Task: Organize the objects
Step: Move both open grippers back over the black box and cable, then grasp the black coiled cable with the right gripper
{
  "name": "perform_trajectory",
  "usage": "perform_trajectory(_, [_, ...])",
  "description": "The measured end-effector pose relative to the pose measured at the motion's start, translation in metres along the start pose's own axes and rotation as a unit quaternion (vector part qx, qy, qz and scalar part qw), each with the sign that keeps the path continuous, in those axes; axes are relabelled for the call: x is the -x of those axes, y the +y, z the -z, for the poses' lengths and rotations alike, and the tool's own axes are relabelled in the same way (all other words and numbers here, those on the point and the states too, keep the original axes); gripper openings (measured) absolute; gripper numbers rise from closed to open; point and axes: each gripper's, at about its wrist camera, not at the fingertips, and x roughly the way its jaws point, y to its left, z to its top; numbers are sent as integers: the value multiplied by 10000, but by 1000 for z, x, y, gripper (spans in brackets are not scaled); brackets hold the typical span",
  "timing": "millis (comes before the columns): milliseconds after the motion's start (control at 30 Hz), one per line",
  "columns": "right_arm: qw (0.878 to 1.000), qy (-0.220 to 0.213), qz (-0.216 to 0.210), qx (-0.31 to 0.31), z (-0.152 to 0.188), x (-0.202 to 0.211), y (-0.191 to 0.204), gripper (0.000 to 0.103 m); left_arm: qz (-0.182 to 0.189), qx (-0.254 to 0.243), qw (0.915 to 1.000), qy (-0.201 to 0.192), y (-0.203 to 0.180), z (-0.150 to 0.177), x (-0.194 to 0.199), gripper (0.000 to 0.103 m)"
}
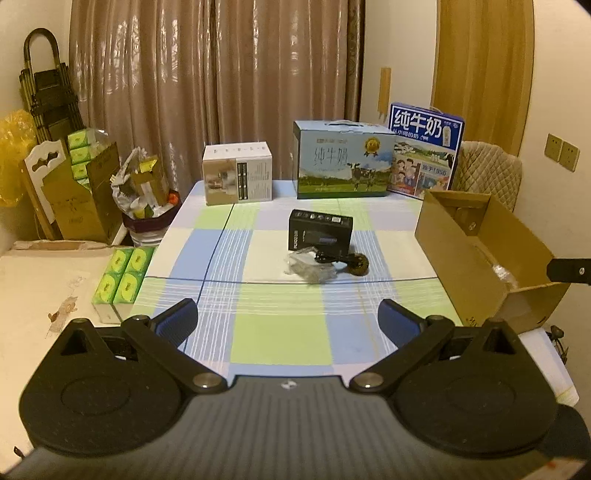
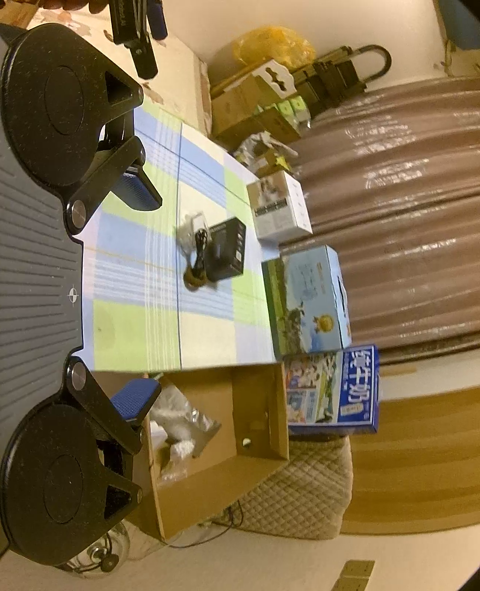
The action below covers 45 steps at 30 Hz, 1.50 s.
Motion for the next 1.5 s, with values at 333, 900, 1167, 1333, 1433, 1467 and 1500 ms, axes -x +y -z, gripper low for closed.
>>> perform_trajectory(333, [9999, 86, -94, 115, 5, -12, 14, 95, 515, 356, 9977, 247, 12, 4, -7, 102])
perform_trajectory(900, [9987, 206, -212, 412, 20, -61, 38, 95, 379, 297, 9978, 450, 26, 6, -48, 102])
perform_trajectory(1167, [9977, 292, -158, 597, 21, -95, 46, 94, 424, 491, 9961, 603, 34, 9, -84, 102])
perform_trajectory(1333, [9976, 381, -82, 569, 19, -132, 42, 94, 430, 422, 9958, 694, 30, 7, -118, 102])
perform_trajectory(1433, [9977, 432, -76, 512, 14, -159, 38, 92, 434, 415, 9952, 772, 29, 5, -143, 102])
perform_trajectory(1467, [9977, 445, -63, 505, 13, -169, 37, 90, 430, 401, 9951, 795, 29, 4, -151, 102])
perform_trajectory(1500, [9976, 475, -66, 504, 11, -180, 35, 88, 416, 390, 9950, 820, 29, 3, -160, 102])
